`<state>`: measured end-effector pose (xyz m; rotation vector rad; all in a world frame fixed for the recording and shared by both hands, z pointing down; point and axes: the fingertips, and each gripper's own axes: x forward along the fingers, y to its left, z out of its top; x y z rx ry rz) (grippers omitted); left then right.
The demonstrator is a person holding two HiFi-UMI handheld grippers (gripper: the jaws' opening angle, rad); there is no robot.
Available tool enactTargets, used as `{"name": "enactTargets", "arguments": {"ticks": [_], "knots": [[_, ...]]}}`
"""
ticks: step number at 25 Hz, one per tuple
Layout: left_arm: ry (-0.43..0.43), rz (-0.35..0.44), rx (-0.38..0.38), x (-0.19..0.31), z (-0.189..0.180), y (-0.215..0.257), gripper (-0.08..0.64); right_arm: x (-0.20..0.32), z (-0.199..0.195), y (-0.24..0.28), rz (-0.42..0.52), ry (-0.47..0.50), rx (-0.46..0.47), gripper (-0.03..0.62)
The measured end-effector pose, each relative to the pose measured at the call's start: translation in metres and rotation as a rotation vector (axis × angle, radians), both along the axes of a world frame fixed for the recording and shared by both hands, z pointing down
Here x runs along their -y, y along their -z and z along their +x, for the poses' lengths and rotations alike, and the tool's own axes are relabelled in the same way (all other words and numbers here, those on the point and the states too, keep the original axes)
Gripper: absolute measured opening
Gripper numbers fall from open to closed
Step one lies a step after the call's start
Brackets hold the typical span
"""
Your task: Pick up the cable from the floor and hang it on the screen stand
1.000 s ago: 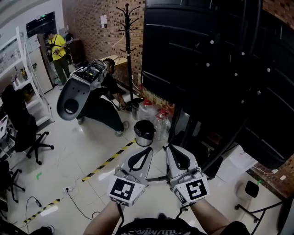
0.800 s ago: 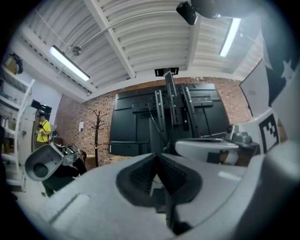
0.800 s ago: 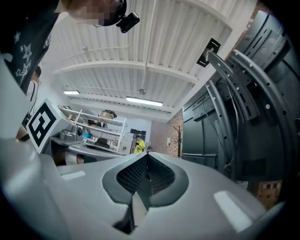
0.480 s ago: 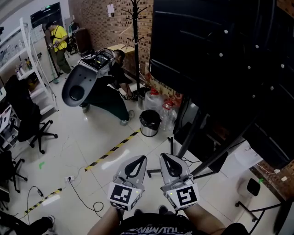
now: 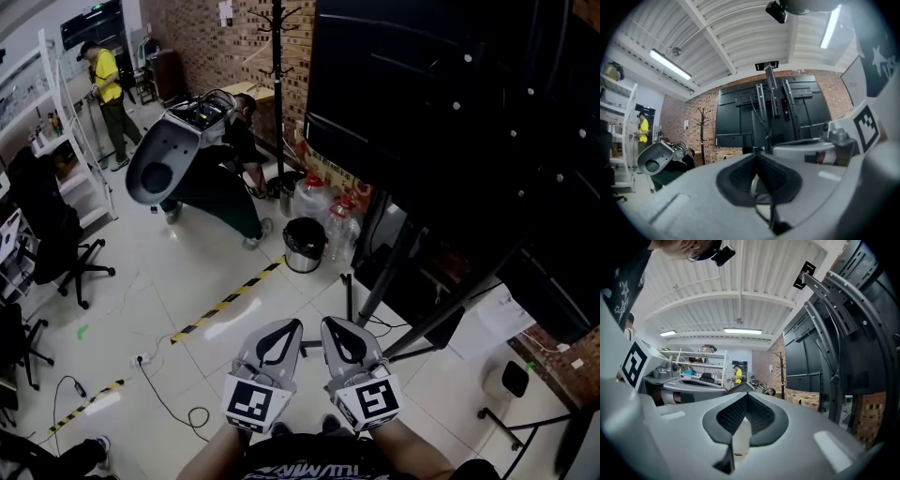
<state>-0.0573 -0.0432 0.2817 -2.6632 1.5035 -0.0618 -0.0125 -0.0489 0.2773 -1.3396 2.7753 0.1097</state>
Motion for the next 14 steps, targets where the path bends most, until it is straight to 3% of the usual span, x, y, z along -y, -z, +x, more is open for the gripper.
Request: {"name": "enactTargets", "arguments": {"ticks": [14], "knots": [[-0.053,0.010,0.014,0.000,0.023,-0.002,0.006,-0.008,-0.011,0.000,-0.033,0.054,-0.041,0.006]]}}
